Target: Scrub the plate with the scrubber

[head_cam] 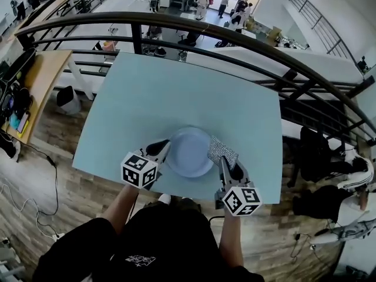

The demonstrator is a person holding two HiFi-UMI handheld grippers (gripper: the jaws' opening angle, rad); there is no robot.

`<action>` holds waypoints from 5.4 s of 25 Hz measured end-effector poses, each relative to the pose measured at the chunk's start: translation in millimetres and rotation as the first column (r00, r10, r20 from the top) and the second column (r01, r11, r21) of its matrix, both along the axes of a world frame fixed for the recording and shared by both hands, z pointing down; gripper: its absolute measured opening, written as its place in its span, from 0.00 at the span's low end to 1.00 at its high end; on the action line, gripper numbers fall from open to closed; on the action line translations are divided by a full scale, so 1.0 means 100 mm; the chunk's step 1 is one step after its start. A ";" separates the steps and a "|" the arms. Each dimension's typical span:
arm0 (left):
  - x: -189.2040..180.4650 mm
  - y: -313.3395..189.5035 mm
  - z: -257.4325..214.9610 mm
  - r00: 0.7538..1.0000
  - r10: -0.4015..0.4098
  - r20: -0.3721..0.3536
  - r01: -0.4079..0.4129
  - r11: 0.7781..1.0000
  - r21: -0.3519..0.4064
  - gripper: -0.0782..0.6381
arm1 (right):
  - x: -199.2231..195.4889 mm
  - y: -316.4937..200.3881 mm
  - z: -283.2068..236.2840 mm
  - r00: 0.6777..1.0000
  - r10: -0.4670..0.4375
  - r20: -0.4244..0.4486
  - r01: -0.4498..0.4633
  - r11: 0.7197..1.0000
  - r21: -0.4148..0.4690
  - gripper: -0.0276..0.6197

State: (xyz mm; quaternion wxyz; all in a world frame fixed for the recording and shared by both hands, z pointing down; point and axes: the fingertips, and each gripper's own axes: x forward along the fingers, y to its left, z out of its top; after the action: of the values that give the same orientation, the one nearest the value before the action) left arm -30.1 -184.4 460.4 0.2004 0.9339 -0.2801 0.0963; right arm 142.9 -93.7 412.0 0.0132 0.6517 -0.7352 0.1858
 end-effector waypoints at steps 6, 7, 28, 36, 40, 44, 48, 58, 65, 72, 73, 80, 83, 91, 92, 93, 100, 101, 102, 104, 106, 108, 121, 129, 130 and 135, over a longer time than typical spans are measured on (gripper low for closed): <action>0.04 -0.02 0.46 0.999 -0.031 0.043 0.036 0.993 -0.113 0.12 | 0.10 -0.17 0.43 0.995 -0.024 0.097 0.033 0.995 -0.099 0.17; 0.04 -0.03 0.54 0.998 -0.038 0.054 0.044 0.991 -0.128 0.12 | 0.11 -0.20 0.52 0.994 -0.033 0.105 0.045 0.992 -0.118 0.17; 0.05 -0.01 1.89 0.956 -0.201 0.212 0.274 0.867 -0.415 0.19 | 0.39 -0.38 2.04 0.939 -0.215 0.267 0.322 0.822 -0.470 0.17; -0.04 0.10 2.09 0.944 -0.255 0.208 0.326 0.810 -0.487 0.22 | 0.37 -0.31 2.21 0.919 -0.243 0.310 0.375 0.780 -0.501 0.17; 0.01 0.11 2.15 0.943 -0.256 0.211 0.330 0.801 -0.499 0.22 | 0.39 -0.31 2.29 0.912 -0.254 0.321 0.394 0.757 -0.521 0.17; 0.06 0.12 2.21 0.941 -0.260 0.214 0.336 0.785 -0.521 0.22 | 0.39 -0.31 2.35 0.908 -0.245 0.340 0.402 0.740 -0.539 0.17; 0.08 0.12 2.29 0.935 -0.276 0.220 0.353 0.752 -0.556 0.22 | 0.41 -0.33 2.44 0.907 -0.212 0.364 0.395 0.728 -0.561 0.17; 0.10 0.05 2.40 0.916 -0.302 0.265 0.402 0.700 -0.590 0.19 | 0.30 -0.39 2.58 0.896 -0.223 0.384 0.423 0.689 -0.589 0.17; 0.07 0.01 2.41 0.906 -0.320 0.278 0.424 0.685 -0.592 0.18 | -0.10 -0.53 2.59 0.872 -0.305 0.383 0.484 0.657 -0.578 0.17; 0.07 -0.01 2.40 0.907 -0.321 0.274 0.422 0.686 -0.593 0.18 | -0.55 -0.75 2.60 0.847 -0.379 0.373 0.531 0.639 -0.556 0.18; 0.07 -0.01 2.40 0.907 -0.320 0.275 0.422 0.686 -0.592 0.18 | -0.60 -0.79 2.60 0.845 -0.385 0.370 0.534 0.640 -0.553 0.18; 0.06 -0.03 2.40 0.904 -0.324 0.279 0.428 0.685 -0.590 0.17 | -0.73 -1.06 2.64 0.859 -0.377 0.346 0.511 0.670 -0.539 0.18; 0.07 -0.03 2.40 0.904 -0.323 0.282 0.429 0.686 -0.588 0.17 | -0.67 -1.18 2.63 0.870 -0.366 0.330 0.491 0.690 -0.532 0.18; 0.06 -0.04 2.40 0.902 -0.322 0.287 0.431 0.687 -0.584 0.17 | -0.29 -1.45 2.58 0.914 -0.294 0.281 0.403 0.746 -0.531 0.18; 0.07 -0.04 2.40 0.902 -0.322 0.288 0.432 0.688 -0.584 0.17 | -0.21 -1.47 2.58 0.919 -0.281 0.275 0.389 0.752 -0.532 0.18; 0.07 -0.04 2.40 0.902 -0.322 0.289 0.432 0.688 -0.583 0.17 | -0.14 -1.48 2.59 0.925 -0.267 0.270 0.374 0.758 -0.534 0.18; 0.06 -0.04 2.41 0.902 -0.316 0.296 0.432 0.692 -0.578 0.17 | 0.29 -1.44 2.56 0.962 -0.168 0.214 0.262 0.782 -0.565 0.18; 0.06 -0.04 2.41 0.901 -0.315 0.296 0.432 0.693 -0.577 0.17 | 0.34 -1.42 2.54 0.966 -0.162 0.203 0.251 0.784 -0.568 0.18; 0.07 -0.05 2.40 0.902 -0.315 0.296 0.432 0.694 -0.576 0.17 | 0.39 -1.41 2.53 0.969 -0.157 0.192 0.241 0.785 -0.571 0.18; 0.08 -0.06 2.39 0.902 -0.317 0.295 0.432 0.694 -0.576 0.17 | 0.50 -1.38 2.51 0.974 -0.147 0.172 0.220 0.787 -0.576 0.18; 0.08 -0.06 2.39 0.900 -0.317 0.298 0.434 0.694 -0.574 0.17 | 0.59 -1.34 2.49 0.979 -0.135 0.153 0.200 0.788 -0.582 0.18; 0.07 -0.06 2.40 0.897 -0.319 0.305 0.440 0.693 -0.571 0.17 | 0.67 -1.28 2.48 0.982 -0.131 0.133 0.185 0.787 -0.589 0.18; 0.12 -0.10 2.40 0.899 -0.324 0.296 0.438 0.694 -0.571 0.16 | 0.85 -0.84 2.44 0.975 -0.190 0.115 0.219 0.740 -0.637 0.18; 0.13 -0.12 2.39 0.899 -0.322 0.296 0.437 0.697 -0.569 0.16 | 0.67 -0.63 2.45 0.950 -0.262 0.169 0.306 0.680 -0.667 0.18; 0.13 -0.12 2.39 0.899 -0.322 0.296 0.437 0.696 -0.570 0.16 | 0.64 -0.61 2.45 0.947 -0.267 0.176 0.314 0.675 -0.667 0.18; 0.14 -0.12 2.39 0.899 -0.324 0.296 0.438 0.696 -0.568 0.16 | 0.46 -0.53 2.48 0.930 -0.288 0.227 0.365 0.660 -0.657 0.18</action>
State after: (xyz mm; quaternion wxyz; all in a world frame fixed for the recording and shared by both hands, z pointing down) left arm -16.4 -196.2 699.3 0.4873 0.7237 -0.4366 0.2197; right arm 188.6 -146.8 659.6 0.2494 0.4463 -0.7173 0.4734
